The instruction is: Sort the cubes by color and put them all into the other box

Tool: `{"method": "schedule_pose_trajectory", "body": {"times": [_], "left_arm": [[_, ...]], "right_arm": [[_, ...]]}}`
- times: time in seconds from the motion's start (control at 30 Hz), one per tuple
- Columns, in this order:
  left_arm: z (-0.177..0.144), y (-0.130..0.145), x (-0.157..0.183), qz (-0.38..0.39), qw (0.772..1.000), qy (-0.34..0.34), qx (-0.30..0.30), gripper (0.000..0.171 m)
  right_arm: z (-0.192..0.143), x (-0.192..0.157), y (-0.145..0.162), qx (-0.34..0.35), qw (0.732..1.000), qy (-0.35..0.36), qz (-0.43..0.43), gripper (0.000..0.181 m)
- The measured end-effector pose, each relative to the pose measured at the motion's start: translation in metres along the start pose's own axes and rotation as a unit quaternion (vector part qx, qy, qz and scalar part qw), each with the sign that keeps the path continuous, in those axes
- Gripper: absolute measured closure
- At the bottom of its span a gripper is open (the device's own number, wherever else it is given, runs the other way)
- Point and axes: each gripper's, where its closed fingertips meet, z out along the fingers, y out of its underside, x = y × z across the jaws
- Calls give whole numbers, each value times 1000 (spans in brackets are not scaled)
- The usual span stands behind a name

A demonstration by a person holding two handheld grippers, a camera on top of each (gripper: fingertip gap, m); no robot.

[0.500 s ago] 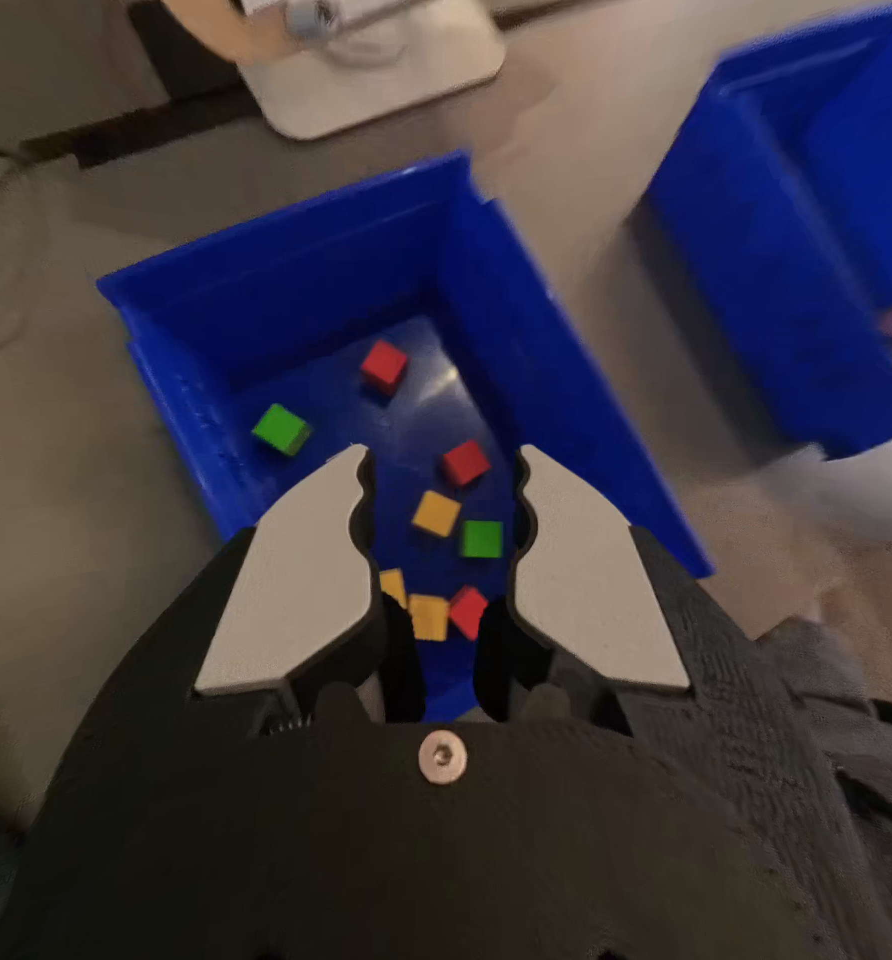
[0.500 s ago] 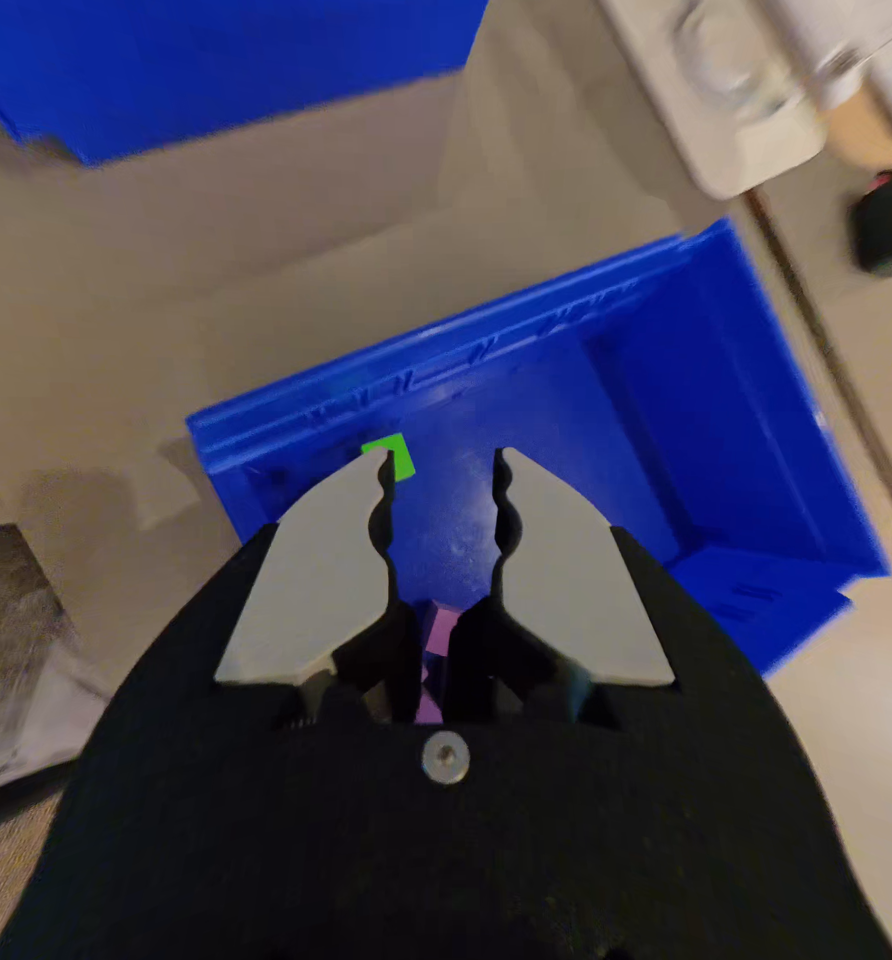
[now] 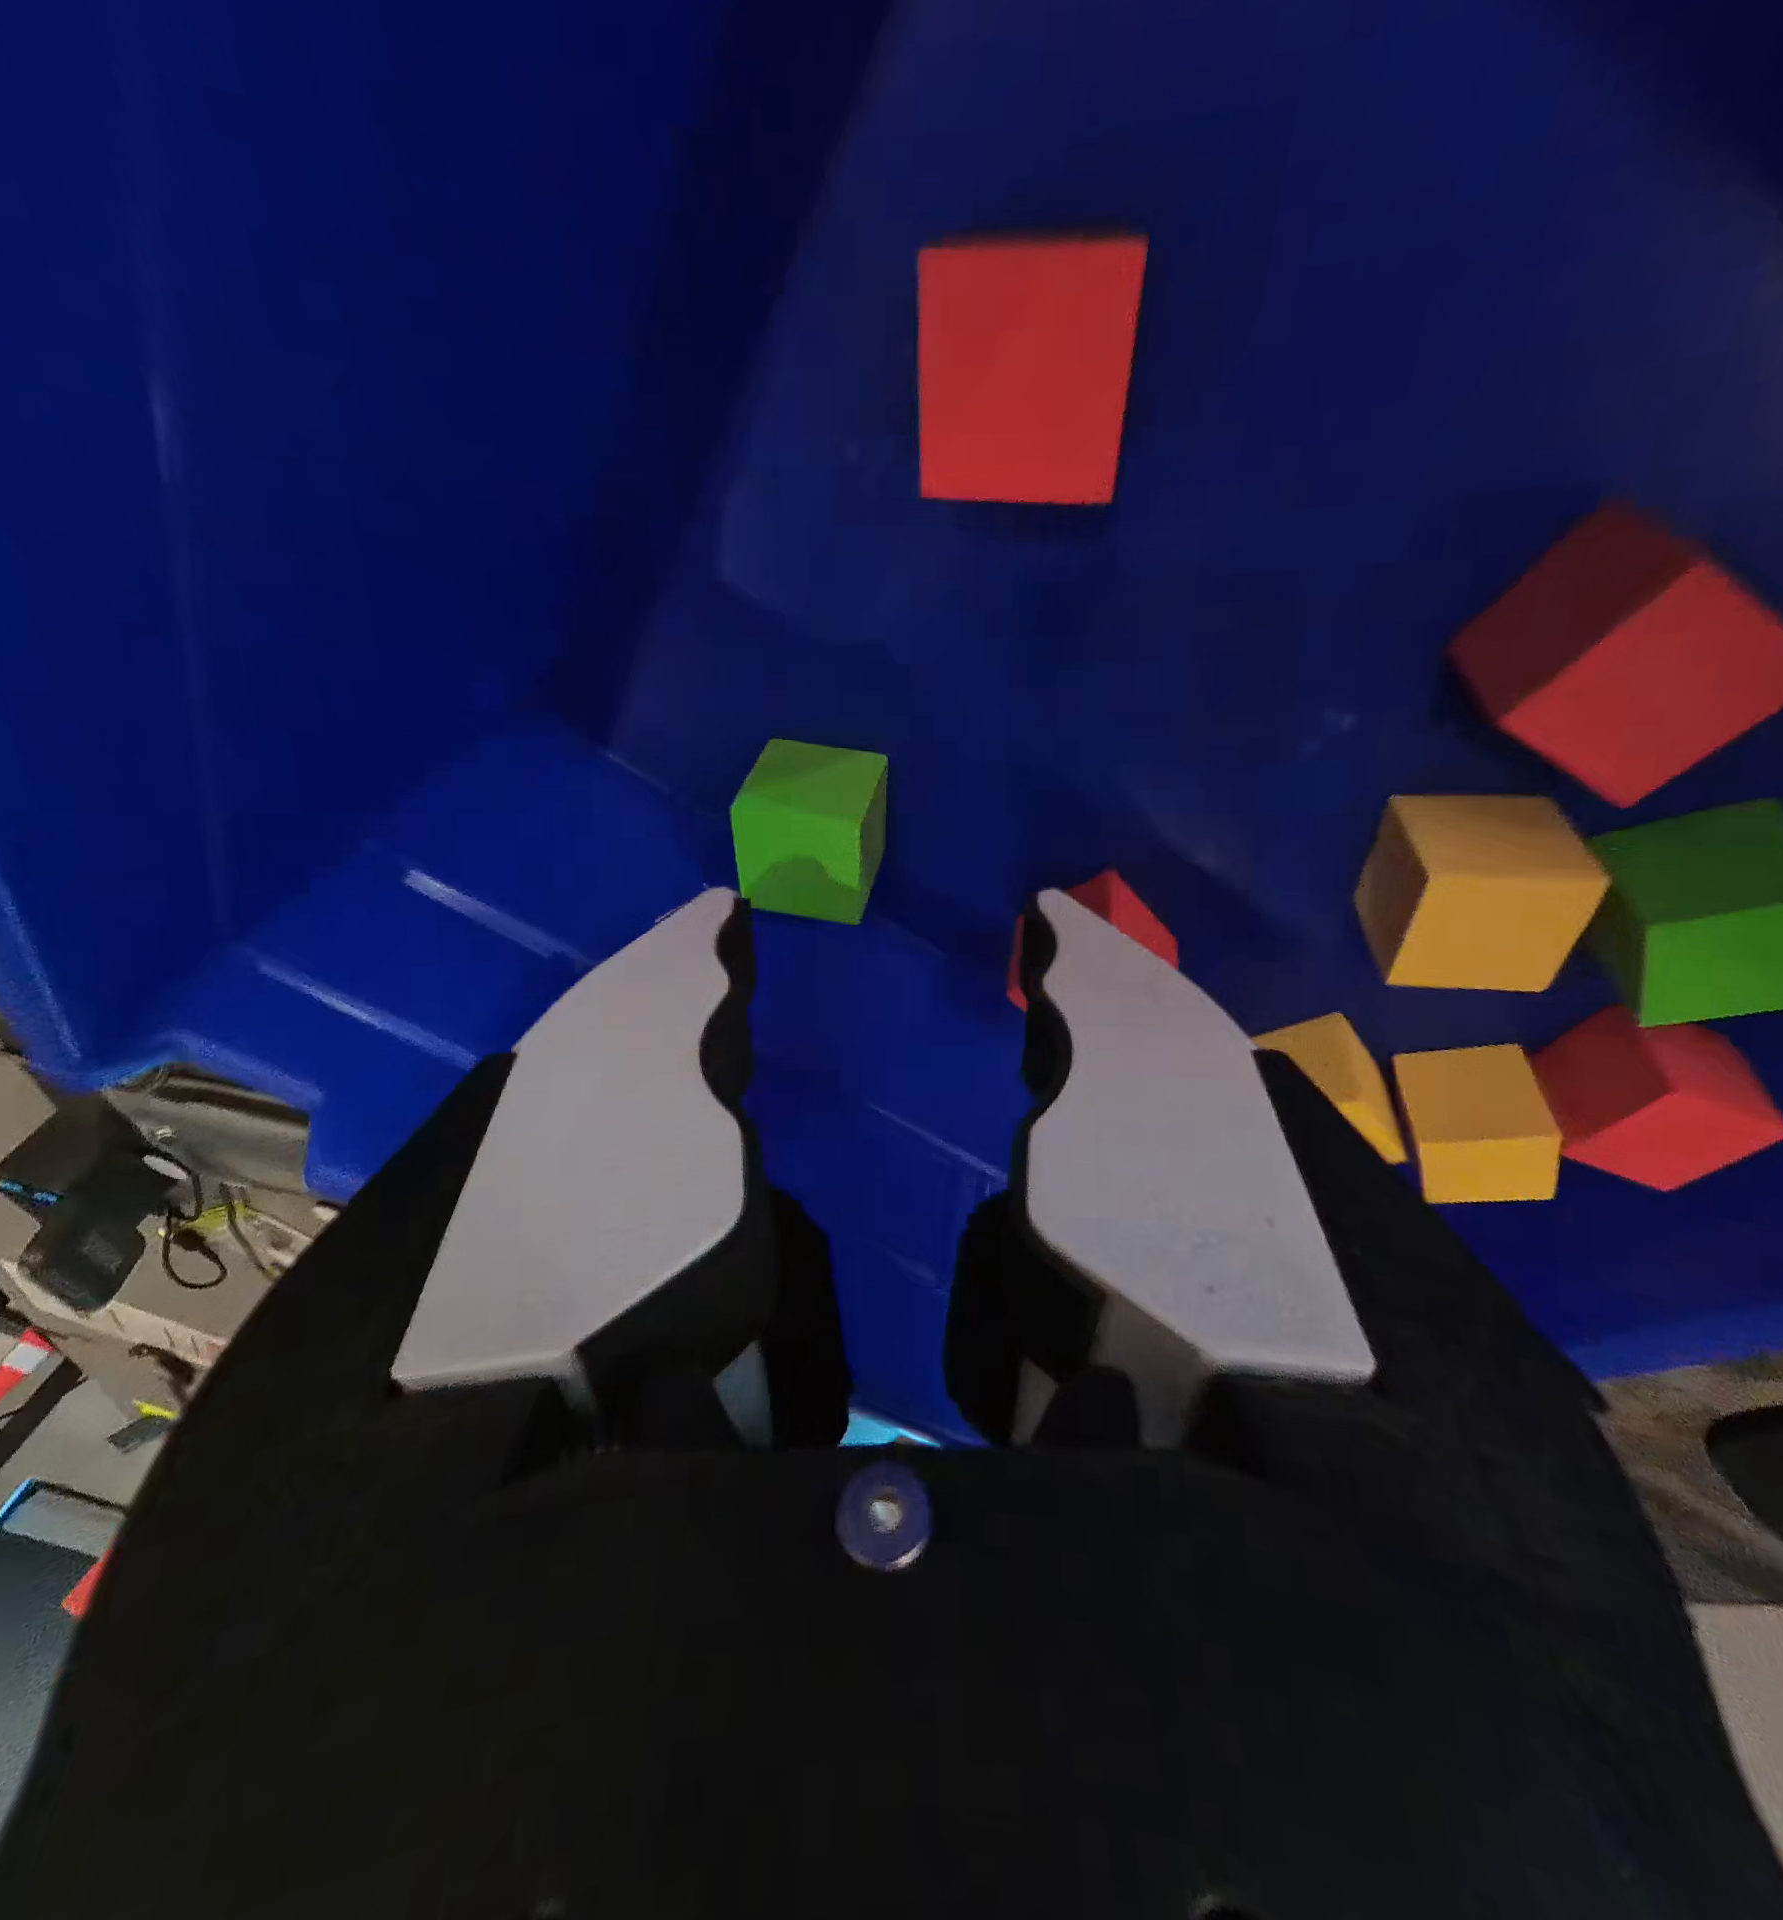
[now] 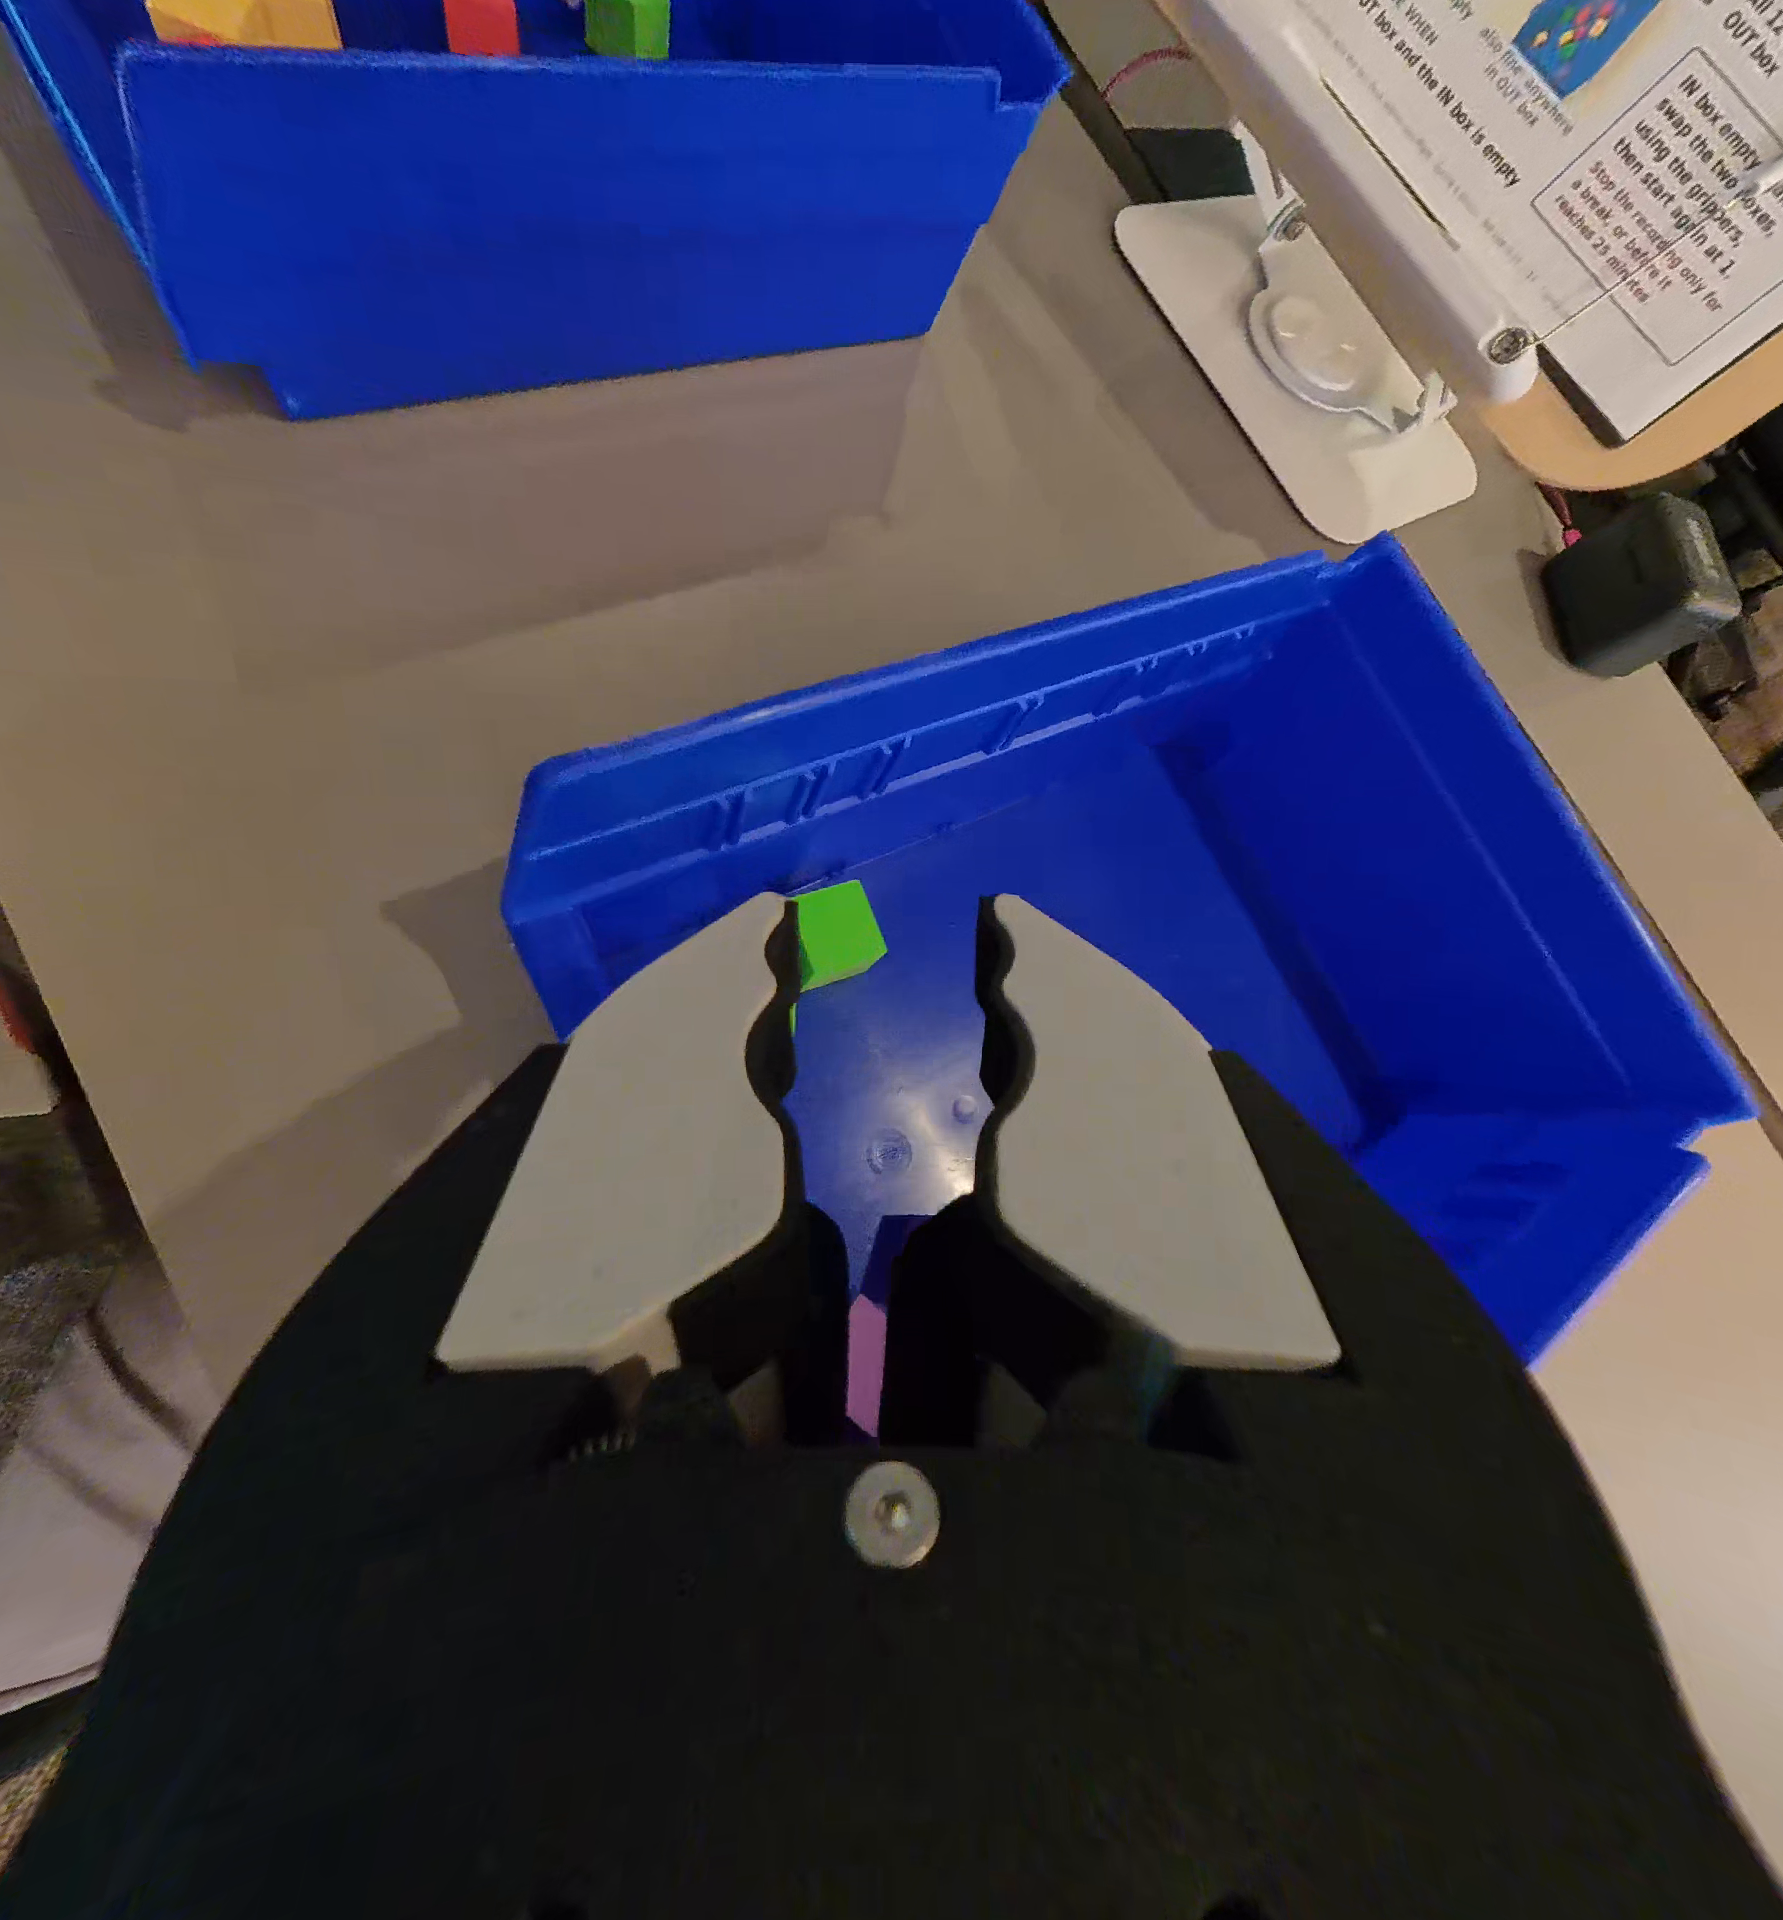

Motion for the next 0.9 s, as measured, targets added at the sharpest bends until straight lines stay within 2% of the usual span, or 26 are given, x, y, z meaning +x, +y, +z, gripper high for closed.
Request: {"method": "schedule_pose_trajectory", "body": {"times": [0.33,0.5,0.6,0.7,0.77,0.8,0.9], "left_arm": [[23,6,-17,16,997,-8,-69,121],[33,8,-14,14,996,3,-93,141],[27,5,-12,1,997,15,-71,141],[0,-8,1,-43,997,67,24,142],[-32,-21,21,-83,978,147,122,142],[-52,-28,38,-99,956,212,174,142],[-126,-37,93,-98,851,427,290,142]], "right_arm": [[2,-9,-5,11,1000,-3,-9,150],[2,-14,-7,9,1000,0,-19,151],[5,-17,-6,10,1000,-3,-20,151],[10,-29,-17,39,999,-24,-27,153],[13,-41,-37,92,994,-37,-44,154],[13,-48,-50,125,990,-40,-57,154],[17,-63,-83,196,974,-21,-108,153]]}}
